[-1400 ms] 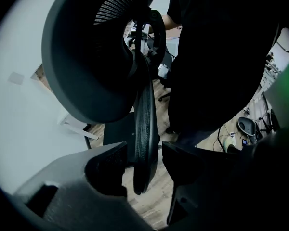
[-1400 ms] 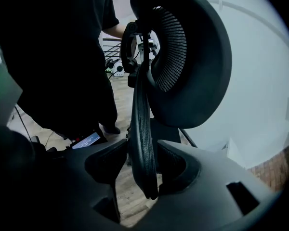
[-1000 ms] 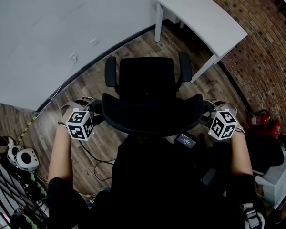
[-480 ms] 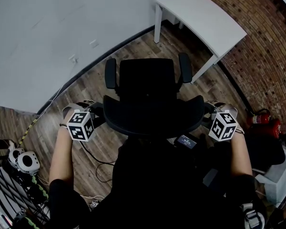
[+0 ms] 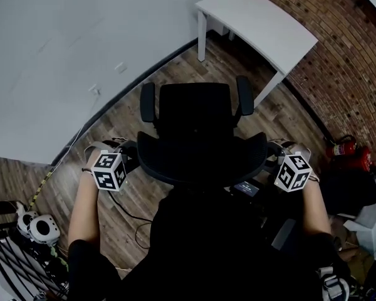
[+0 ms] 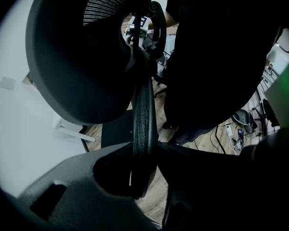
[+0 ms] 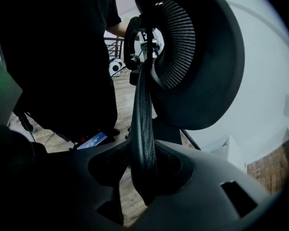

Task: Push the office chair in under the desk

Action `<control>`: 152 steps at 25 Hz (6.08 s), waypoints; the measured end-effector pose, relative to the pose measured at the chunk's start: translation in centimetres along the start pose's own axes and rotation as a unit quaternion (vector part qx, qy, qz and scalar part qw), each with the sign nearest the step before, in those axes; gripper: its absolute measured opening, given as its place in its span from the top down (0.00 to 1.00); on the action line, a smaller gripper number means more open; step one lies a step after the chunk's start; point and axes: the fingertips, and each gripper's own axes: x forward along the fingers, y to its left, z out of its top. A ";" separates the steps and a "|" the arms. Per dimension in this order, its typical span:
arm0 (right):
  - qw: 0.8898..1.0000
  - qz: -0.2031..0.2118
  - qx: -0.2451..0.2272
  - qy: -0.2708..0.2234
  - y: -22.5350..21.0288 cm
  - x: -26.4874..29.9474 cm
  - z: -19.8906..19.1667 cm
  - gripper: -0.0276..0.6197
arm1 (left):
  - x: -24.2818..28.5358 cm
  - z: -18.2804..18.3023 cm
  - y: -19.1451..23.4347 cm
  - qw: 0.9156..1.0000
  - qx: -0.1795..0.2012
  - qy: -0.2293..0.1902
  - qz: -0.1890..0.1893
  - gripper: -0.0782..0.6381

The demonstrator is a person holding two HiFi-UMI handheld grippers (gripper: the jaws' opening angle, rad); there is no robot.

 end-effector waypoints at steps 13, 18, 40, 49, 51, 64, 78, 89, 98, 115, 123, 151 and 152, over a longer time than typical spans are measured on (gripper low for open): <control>0.999 -0.012 0.039 0.011 0.6 1.3 2.9 0.75 | -0.8 -3.1 2.2 0.999 0.044 -0.028 -0.003 0.69; 0.998 -0.031 0.051 0.021 0.1 1.7 3.4 0.75 | -0.8 -3.9 3.7 0.998 0.058 -0.035 0.005 0.70; 0.989 -0.101 0.102 0.040 -7.1 4.8 5.0 0.75 | -0.2 -8.4 14.8 0.992 0.117 -0.038 0.009 0.70; 0.987 -0.108 0.115 0.011 -9.8 5.1 4.7 0.76 | 0.6 -8.9 18.9 0.991 0.128 -0.031 -0.026 0.70; 0.987 -0.107 0.120 0.010 -10.1 5.3 4.6 0.76 | 0.8 -9.0 19.6 0.990 0.131 -0.031 -0.035 0.70; 0.986 -0.100 0.133 0.003 -15.1 6.0 2.5 0.76 | 2.5 -9.4 25.4 0.992 0.119 -0.022 -0.035 0.70; 0.983 -0.123 0.138 0.000 -22.1 8.1 0.8 0.77 | 5.0 -11.5 33.8 0.991 0.126 0.016 -0.035 0.69; 0.976 -0.133 0.170 0.011 -26.9 10.0 1.1 0.77 | 6.0 -13.4 41.1 0.986 0.162 0.008 -0.037 0.69; 0.959 -0.155 0.234 0.035 -28.8 11.8 2.8 0.77 | 7.1 -14.5 46.7 0.972 0.230 -0.018 -0.053 0.69; 0.926 -0.209 0.307 0.066 -34.8 12.2 0.8 0.77 | 10.0 -11.6 58.4 0.943 0.321 -0.073 -0.056 0.69; 0.916 -0.223 0.325 0.073 -37.2 11.5 -0.9 0.77 | 11.2 -9.5 62.6 0.931 0.348 -0.089 -0.063 0.69; 0.904 -0.260 0.331 0.078 -47.3 8.8 -12.1 0.77 | 17.4 -1.9 76.2 0.930 0.353 -0.064 -0.077 0.69; 0.904 -0.260 0.331 0.078 -47.7 8.5 -12.5 0.77 | 17.5 -1.5 76.7 0.930 0.352 -0.064 -0.077 0.69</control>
